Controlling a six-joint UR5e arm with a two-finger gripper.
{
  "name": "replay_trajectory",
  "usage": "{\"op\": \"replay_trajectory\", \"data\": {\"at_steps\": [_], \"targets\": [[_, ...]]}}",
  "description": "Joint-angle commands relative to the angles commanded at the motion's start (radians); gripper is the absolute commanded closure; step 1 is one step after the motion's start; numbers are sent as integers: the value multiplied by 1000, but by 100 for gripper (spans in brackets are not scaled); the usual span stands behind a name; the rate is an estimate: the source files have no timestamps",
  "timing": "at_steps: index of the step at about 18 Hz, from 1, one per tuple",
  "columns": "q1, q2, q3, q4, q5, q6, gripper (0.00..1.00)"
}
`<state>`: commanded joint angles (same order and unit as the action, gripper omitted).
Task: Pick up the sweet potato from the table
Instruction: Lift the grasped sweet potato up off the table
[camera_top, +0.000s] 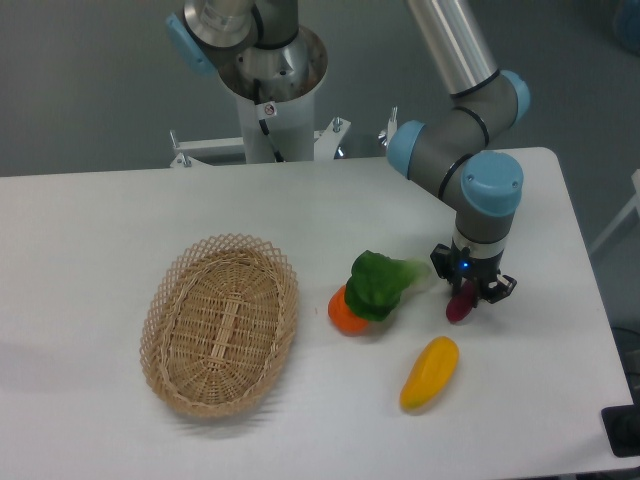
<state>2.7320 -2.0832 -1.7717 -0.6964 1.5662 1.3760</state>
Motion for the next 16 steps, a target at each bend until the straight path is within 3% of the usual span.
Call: {"op": "replay_trajectory", "data": {"at_steps": [6,9,16], "targets": [[2,15,23,-2,-3,8,75],[3,73,57,-34,-8,9,75],[-46,201,149,-279,-95,-8,74]]}}
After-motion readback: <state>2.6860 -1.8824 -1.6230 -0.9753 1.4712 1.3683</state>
